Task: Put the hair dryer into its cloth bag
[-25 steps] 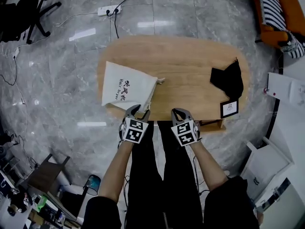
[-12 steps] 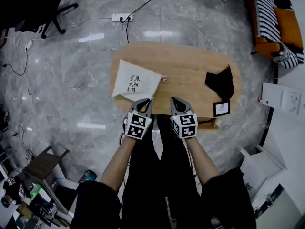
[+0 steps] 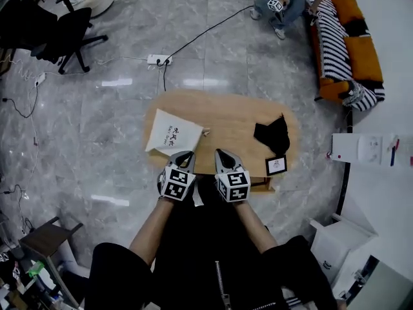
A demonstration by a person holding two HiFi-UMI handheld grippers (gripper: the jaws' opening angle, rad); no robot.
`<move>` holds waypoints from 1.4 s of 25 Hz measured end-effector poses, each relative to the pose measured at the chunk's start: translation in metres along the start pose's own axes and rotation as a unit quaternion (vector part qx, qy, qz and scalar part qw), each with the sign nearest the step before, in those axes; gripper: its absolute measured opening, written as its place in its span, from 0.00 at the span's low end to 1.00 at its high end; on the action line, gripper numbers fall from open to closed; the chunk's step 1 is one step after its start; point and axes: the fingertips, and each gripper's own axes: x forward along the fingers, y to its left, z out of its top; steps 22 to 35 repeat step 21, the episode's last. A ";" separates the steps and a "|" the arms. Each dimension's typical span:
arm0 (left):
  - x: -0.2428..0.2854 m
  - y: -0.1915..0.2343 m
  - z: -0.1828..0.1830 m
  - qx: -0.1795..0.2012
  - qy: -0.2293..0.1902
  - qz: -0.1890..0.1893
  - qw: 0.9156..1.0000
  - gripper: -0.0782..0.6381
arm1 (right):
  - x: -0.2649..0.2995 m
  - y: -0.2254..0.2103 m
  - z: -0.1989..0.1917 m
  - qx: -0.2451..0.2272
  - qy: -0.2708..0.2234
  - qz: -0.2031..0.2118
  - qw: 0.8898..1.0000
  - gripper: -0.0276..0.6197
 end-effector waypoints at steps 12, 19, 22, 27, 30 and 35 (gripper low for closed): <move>-0.011 -0.004 0.013 0.000 0.003 0.013 1.000 0.14 | -0.014 -0.007 0.016 0.005 -0.027 0.004 1.000 0.05; -0.010 0.000 0.026 0.002 0.002 0.017 1.000 0.14 | -0.013 -0.011 0.020 0.003 -0.021 0.011 1.000 0.05; -0.008 0.003 0.031 0.001 0.003 0.018 1.000 0.14 | -0.010 -0.013 0.024 0.000 -0.019 0.015 1.000 0.05; -0.008 0.003 0.031 0.001 0.003 0.018 1.000 0.14 | -0.010 -0.013 0.024 0.000 -0.019 0.015 1.000 0.05; -0.008 0.003 0.031 0.001 0.003 0.018 1.000 0.14 | -0.010 -0.013 0.024 0.000 -0.019 0.015 1.000 0.05; -0.008 0.003 0.031 0.001 0.003 0.018 1.000 0.14 | -0.010 -0.013 0.024 0.000 -0.019 0.015 1.000 0.05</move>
